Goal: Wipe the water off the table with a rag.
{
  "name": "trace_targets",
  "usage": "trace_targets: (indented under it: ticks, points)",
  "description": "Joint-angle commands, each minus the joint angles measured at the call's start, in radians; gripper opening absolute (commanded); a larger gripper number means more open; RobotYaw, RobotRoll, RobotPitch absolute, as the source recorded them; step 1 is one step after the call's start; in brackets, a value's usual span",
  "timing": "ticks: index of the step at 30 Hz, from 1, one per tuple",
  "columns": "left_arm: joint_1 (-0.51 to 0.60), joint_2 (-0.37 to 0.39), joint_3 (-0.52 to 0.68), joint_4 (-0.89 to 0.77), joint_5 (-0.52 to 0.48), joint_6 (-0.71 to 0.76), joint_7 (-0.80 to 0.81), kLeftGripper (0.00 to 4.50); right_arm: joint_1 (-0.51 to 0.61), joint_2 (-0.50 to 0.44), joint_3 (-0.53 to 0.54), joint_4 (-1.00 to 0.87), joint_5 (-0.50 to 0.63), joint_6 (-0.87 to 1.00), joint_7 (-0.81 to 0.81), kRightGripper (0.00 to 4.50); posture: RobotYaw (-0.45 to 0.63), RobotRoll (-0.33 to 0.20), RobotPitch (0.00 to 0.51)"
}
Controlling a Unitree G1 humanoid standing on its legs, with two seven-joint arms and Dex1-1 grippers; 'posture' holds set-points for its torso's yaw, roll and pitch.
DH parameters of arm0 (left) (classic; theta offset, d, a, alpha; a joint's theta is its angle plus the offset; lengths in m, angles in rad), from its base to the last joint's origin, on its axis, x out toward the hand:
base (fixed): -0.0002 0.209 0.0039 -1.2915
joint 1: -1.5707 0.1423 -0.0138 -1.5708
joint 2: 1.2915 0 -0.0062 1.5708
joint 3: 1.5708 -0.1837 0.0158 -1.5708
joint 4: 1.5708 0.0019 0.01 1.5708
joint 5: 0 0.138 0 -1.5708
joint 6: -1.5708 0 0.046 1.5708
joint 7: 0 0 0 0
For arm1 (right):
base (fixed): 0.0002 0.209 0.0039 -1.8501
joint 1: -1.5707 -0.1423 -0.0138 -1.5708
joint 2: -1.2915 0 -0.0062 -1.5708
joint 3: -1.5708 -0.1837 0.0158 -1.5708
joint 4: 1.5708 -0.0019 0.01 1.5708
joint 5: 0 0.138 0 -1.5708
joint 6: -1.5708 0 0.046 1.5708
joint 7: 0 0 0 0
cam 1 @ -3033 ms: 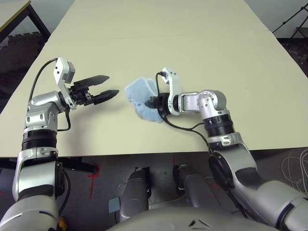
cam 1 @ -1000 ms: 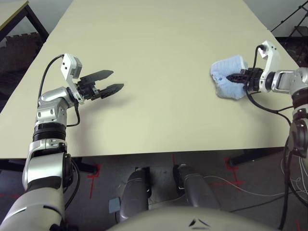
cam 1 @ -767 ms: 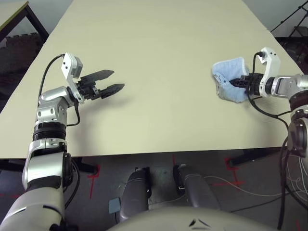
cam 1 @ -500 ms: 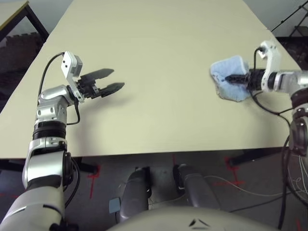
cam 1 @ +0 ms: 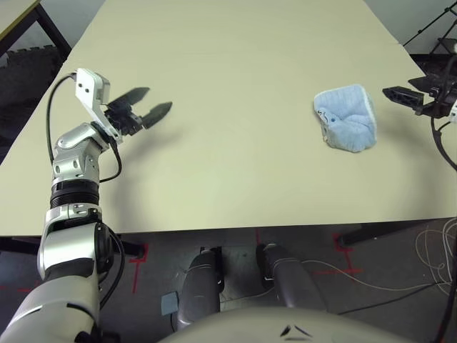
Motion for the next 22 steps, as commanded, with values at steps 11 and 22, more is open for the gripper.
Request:
trace_targets:
  ticks: [11, 22]
  points:
    - [0.085, -0.049, 0.11, -0.006, 0.025, -0.12, 0.406, 4.5, 0.149, 0.206, -0.177, -0.099, 0.088, -0.384, -0.328, 4.47, -0.14, 0.0, 0.194]
    - [0.109, -0.033, 0.116, -0.003, 0.027, -0.142, 0.442, 4.5, 0.151, 0.224, -0.172, -0.04, 0.093, -0.47, -0.382, 4.47, -0.11, 0.0, 0.189]
